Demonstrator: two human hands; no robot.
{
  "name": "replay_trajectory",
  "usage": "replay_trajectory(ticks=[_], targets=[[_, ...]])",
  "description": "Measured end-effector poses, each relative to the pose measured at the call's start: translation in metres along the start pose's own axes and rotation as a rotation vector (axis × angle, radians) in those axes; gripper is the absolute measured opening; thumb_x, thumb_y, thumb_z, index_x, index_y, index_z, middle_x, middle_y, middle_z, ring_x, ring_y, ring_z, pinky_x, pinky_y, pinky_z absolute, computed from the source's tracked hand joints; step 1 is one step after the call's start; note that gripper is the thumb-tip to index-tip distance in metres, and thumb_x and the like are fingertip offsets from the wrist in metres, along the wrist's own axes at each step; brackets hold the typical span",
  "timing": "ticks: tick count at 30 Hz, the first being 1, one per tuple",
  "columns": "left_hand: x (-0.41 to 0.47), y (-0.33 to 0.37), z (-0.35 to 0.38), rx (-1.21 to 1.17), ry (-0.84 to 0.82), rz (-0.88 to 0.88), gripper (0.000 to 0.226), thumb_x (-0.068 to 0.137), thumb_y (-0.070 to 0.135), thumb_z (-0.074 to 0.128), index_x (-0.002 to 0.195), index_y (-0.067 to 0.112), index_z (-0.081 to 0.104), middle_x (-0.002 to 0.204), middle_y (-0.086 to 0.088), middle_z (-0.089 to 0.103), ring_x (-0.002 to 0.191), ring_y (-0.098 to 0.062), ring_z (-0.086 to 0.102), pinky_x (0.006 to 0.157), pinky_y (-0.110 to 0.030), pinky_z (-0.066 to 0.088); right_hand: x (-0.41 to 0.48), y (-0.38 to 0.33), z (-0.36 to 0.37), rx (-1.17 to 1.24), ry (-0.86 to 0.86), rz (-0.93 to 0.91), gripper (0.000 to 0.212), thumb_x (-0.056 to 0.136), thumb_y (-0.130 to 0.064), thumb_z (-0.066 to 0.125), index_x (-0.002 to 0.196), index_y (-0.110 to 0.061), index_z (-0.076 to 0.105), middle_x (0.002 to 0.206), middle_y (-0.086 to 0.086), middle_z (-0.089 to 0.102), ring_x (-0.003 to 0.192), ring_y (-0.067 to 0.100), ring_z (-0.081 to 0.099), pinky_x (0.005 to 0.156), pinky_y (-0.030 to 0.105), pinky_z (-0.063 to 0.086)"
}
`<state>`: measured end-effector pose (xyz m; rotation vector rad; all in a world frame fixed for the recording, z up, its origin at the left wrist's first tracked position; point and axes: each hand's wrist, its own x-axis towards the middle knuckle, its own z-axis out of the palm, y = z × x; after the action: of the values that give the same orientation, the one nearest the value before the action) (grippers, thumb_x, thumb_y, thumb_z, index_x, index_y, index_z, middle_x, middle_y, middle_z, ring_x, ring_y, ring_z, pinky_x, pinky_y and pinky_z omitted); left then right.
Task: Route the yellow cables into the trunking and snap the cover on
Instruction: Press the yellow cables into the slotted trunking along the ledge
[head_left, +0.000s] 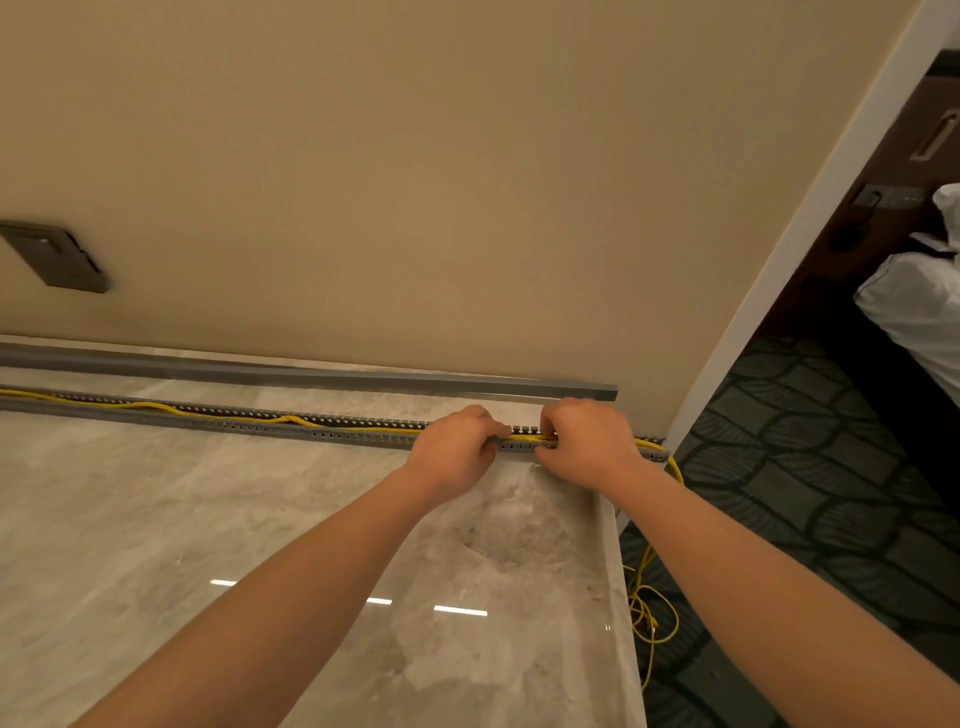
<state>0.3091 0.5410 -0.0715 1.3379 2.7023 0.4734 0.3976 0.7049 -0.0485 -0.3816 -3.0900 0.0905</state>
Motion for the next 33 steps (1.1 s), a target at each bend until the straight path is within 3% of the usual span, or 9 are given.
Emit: replay_trajectory(ticks=[10, 16, 19, 24, 28, 31, 33], targets=[[-0.041, -0.072, -0.029, 0.131, 0.108, -0.213, 0.031, 0.089, 0.030, 0.052, 0.118, 0.028, 0.063, 0.110, 0.003, 0.059, 0.110, -0.020, 0.053, 0.081, -0.036, 0.049, 0.035, -0.065, 0.005, 0.076, -0.025, -0.166, 0.021, 0.085, -0.034, 0.057, 0.103, -0.029, 0.066, 0.106, -0.004, 0.064, 0.102, 0.021, 0.058, 0.069, 0.031, 0.043], [-0.066, -0.122, -0.039, 0.223, 0.105, -0.381, 0.040, 0.085, 0.032, 0.055, 0.124, 0.022, 0.053, 0.120, -0.001, 0.051, 0.114, -0.022, 0.047, 0.087, -0.035, 0.044, 0.056, -0.112, 0.008, 0.112, -0.078, -0.255, 0.026, 0.088, -0.033, 0.055, 0.111, -0.028, 0.066, 0.110, -0.002, 0.063, 0.104, 0.023, 0.059, 0.077, 0.034, 0.048], [-0.072, -0.134, -0.038, 0.244, 0.044, -0.382, 0.043, 0.085, 0.033, 0.053, 0.124, 0.017, 0.051, 0.123, -0.004, 0.052, 0.117, -0.024, 0.047, 0.091, -0.036, 0.042, 0.062, -0.129, 0.014, 0.082, -0.104, -0.277, 0.022, 0.088, -0.036, 0.052, 0.099, -0.024, 0.067, 0.103, 0.001, 0.063, 0.099, 0.025, 0.060, 0.068, 0.030, 0.044], [-0.066, -0.142, -0.044, 0.239, 0.059, -0.351, 0.039, 0.083, 0.031, 0.049, 0.118, 0.022, 0.063, 0.113, 0.000, 0.061, 0.108, -0.022, 0.055, 0.083, -0.033, 0.046, 0.078, -0.149, 0.006, 0.035, -0.099, -0.164, 0.039, 0.085, -0.050, 0.047, 0.077, -0.017, 0.066, 0.077, 0.002, 0.063, 0.077, 0.025, 0.058, 0.060, 0.028, 0.038], [-0.059, -0.166, -0.066, -0.071, 0.073, -0.396, 0.028, 0.085, 0.024, 0.051, 0.105, 0.028, 0.071, 0.108, 0.007, 0.068, 0.096, -0.015, 0.062, 0.080, -0.028, 0.048, 0.104, -0.168, 0.008, 0.163, 0.001, -0.127, 0.025, 0.084, -0.037, 0.051, 0.097, -0.027, 0.070, 0.099, -0.003, 0.069, 0.097, 0.021, 0.061, 0.068, 0.030, 0.044], [-0.059, -0.184, -0.076, -0.283, 0.163, -0.428, 0.025, 0.084, 0.015, 0.052, 0.092, 0.029, 0.071, 0.101, 0.010, 0.065, 0.085, -0.008, 0.060, 0.076, -0.025, 0.047, 0.126, -0.185, 0.020, 0.218, 0.016, -0.167, 0.036, 0.086, -0.025, 0.053, 0.121, -0.025, 0.063, 0.118, -0.002, 0.064, 0.113, 0.021, 0.054, 0.086, 0.034, 0.047], [-0.060, -0.197, -0.080, -0.304, 0.202, -0.422, 0.025, 0.085, 0.013, 0.052, 0.091, 0.029, 0.070, 0.100, 0.011, 0.065, 0.088, -0.008, 0.060, 0.077, -0.024, 0.047, 0.141, -0.199, 0.028, 0.217, 0.021, -0.183, 0.045, 0.087, -0.022, 0.053, 0.132, -0.026, 0.055, 0.126, 0.000, 0.059, 0.119, 0.023, 0.049, 0.095, 0.036, 0.044]])
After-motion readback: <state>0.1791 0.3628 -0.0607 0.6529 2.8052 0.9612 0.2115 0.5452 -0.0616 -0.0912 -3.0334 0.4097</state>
